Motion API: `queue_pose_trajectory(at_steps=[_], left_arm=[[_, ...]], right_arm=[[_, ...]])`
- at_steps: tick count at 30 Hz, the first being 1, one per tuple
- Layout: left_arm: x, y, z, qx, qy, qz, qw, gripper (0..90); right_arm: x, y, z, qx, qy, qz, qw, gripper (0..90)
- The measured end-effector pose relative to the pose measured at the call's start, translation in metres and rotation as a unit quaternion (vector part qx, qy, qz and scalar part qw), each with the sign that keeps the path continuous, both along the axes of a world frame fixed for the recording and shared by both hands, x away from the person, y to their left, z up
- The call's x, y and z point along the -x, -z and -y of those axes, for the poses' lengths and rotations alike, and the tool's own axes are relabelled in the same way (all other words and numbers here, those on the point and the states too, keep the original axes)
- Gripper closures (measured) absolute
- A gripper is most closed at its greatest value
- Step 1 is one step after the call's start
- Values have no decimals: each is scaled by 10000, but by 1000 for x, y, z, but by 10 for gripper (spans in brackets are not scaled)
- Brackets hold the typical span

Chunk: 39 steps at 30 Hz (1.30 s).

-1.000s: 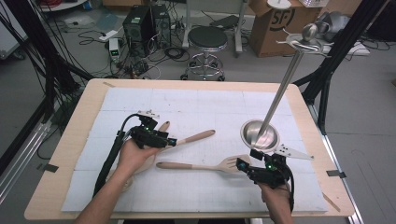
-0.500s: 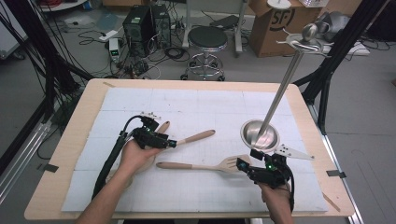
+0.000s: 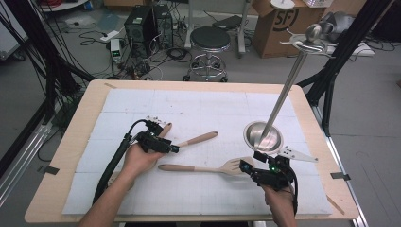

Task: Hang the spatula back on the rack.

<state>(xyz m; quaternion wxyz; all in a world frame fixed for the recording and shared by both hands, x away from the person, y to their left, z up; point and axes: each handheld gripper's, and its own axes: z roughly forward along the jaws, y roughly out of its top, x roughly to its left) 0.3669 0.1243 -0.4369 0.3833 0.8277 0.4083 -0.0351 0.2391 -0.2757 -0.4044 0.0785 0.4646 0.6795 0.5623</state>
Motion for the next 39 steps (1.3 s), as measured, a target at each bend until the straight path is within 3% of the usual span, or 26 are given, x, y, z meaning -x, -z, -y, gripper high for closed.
queue_pose_trajectory(at_steps=[3, 7, 12, 14, 15, 18, 23, 33, 36, 39], left_arm=[[0, 3, 0, 17, 86, -67, 9999, 485], [-2, 5, -2, 178, 16, -221, 9996, 501], [-4, 6, -3, 103, -93, -274, 9995, 565], [-3, 6, 1, -258, -65, -194, 9995, 586], [-1, 6, 4, -349, -25, -46, 9994, 585], [1, 4, 9, -568, 27, 53, 9984, 582], [-1, 5, 5, -475, -47, 10, 9989, 643], [1, 2, 7, -710, 121, 328, 9969, 679], [1, 1, 4, -666, 168, 403, 9968, 696], [1, -3, 0, -622, 33, 508, 9968, 733]], right_arm=[[-1, 0, 0, 11, -1, 21, 10000, 142], [-1, 1, -1, 31, -4, -3, 10000, 142], [-1, 1, -1, 18, 15, -29, 10000, 142], [-1, 2, -1, 7, 71, -21, 10000, 142], [-1, 1, 0, -43, 74, -53, 9999, 142], [-1, 1, 0, -60, 102, -35, 9999, 142], [-1, 1, 0, -58, 95, -33, 9999, 142], [-1, 1, 3, -94, 165, -35, 9998, 143], [-1, 1, 3, -96, 188, -43, 9998, 144], [-1, 1, 4, -109, 200, -47, 9997, 145]])
